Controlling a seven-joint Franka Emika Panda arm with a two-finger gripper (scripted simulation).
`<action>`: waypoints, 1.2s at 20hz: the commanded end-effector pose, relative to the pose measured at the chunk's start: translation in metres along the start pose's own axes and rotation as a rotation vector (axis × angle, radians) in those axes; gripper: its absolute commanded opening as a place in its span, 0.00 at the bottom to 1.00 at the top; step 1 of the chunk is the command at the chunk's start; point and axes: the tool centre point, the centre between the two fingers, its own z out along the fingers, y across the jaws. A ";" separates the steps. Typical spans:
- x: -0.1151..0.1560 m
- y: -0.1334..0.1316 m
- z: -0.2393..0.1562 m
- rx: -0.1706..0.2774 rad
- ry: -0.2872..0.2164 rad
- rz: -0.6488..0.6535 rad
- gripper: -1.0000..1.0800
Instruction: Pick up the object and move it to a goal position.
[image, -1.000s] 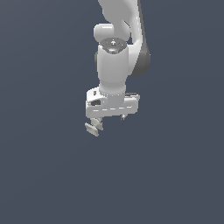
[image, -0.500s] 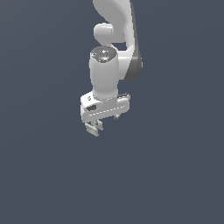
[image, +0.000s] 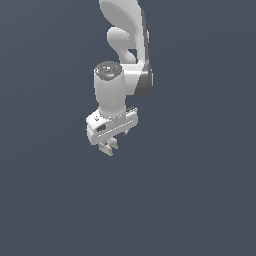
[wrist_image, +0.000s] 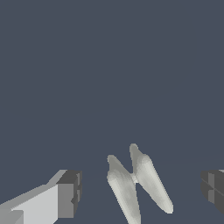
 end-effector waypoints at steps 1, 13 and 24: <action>-0.007 0.003 0.006 0.005 -0.005 -0.056 0.96; -0.040 0.014 0.033 0.031 -0.020 -0.311 0.96; -0.057 0.019 0.047 0.046 -0.024 -0.440 0.96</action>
